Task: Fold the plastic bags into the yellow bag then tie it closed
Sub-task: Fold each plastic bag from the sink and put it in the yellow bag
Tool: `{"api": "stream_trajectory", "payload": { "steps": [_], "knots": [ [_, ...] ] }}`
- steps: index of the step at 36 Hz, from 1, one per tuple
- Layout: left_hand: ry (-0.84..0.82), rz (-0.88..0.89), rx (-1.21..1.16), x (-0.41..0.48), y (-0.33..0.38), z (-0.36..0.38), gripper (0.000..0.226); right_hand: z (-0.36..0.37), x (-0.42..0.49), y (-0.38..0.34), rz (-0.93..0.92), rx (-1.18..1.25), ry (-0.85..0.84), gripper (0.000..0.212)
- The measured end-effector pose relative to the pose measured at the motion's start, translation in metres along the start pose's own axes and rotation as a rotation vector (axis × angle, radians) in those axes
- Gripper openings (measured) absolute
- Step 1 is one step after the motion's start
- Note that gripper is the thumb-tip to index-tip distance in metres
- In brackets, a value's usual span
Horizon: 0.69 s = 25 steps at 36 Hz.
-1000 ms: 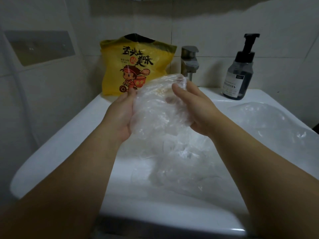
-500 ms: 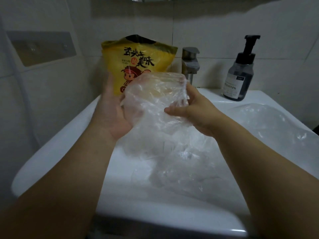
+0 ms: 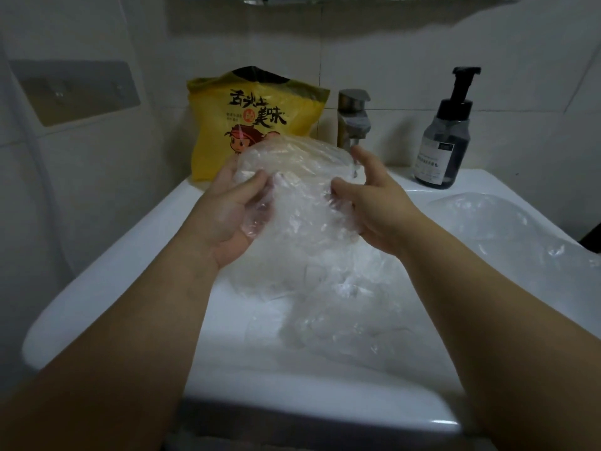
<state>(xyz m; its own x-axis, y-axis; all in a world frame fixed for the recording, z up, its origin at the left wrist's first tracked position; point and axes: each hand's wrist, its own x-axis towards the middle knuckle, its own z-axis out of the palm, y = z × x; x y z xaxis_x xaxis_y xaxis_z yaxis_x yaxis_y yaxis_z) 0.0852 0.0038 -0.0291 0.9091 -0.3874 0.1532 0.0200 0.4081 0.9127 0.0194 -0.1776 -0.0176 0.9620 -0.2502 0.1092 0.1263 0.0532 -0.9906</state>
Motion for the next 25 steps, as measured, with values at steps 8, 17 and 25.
{"api": "stream_trajectory", "payload": {
  "steps": [8, 17, 25],
  "knots": [
    [0.116, 0.082, -0.102, -0.013, 0.007, 0.005, 0.028, -0.007, -0.011, -0.004, 0.026, 0.038, 0.043, 0.024],
    [0.207, 0.113, 0.052, -0.018, 0.005, 0.003, 0.042, -0.010, -0.014, 0.002, 0.030, -0.235, 0.018, 0.066],
    [0.309, 0.121, 0.134, -0.016, 0.005, 0.001, 0.023, -0.011, -0.012, 0.007, -0.073, -0.582, 0.032, 0.064]
  ]
}}
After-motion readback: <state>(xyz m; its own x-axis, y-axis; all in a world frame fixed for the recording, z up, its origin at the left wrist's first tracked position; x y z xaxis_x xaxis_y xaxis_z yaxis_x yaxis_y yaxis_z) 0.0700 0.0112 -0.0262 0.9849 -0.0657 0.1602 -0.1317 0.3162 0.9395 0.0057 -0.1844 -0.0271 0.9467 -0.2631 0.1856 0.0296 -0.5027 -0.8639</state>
